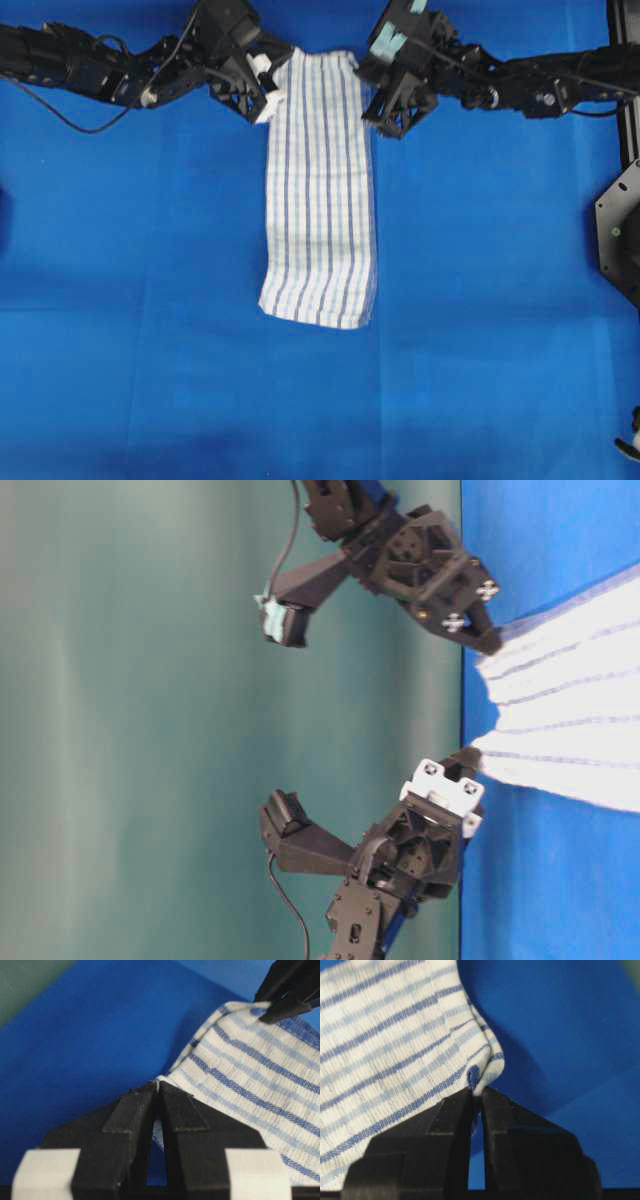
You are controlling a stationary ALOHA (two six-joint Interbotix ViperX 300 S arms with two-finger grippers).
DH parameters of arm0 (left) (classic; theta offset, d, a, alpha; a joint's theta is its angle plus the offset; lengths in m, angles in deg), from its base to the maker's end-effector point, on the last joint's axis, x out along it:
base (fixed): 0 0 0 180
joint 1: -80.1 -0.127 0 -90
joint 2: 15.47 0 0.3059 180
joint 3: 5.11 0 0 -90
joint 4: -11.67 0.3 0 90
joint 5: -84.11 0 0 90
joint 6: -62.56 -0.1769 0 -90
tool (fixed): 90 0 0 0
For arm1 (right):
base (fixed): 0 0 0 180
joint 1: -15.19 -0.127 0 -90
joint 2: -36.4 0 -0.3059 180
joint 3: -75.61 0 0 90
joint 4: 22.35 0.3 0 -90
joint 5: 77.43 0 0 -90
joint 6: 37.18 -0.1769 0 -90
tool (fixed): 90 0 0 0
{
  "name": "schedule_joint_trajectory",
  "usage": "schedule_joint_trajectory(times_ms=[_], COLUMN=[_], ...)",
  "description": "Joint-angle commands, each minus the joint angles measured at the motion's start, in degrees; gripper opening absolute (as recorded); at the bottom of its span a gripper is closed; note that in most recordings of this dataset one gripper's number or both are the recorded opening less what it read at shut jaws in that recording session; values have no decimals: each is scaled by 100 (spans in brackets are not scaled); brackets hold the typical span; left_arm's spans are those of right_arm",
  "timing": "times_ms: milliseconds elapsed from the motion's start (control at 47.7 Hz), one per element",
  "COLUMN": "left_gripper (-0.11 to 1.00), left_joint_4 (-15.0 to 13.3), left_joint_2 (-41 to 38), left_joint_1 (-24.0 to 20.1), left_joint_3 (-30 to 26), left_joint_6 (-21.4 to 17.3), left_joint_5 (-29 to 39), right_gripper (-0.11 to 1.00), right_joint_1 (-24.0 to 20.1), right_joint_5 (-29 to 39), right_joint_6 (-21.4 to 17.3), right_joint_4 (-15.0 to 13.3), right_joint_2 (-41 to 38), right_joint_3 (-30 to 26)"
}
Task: Fold the blue towel.
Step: 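Lift the top end and fold it down onto the bottom half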
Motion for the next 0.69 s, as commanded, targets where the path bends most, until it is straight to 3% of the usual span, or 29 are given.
schedule_joint_trajectory(times_ms=[0,335,670], left_gripper=[2,2,2], left_joint_4=[35,26,35], left_joint_2=[123,404,1397], left_joint_1=[-123,-176,237], left_joint_3=[-114,-62,360], left_joint_6=[-9,-9,0], left_joint_5=[-35,62,554], right_gripper=[6,6,6], right_joint_1=[105,185,-70], right_joint_5=[-26,0,343], right_joint_6=[9,0,-88], right_joint_4=[-9,-18,0], right_joint_2=[237,343,1336], right_joint_3=[-53,-97,334])
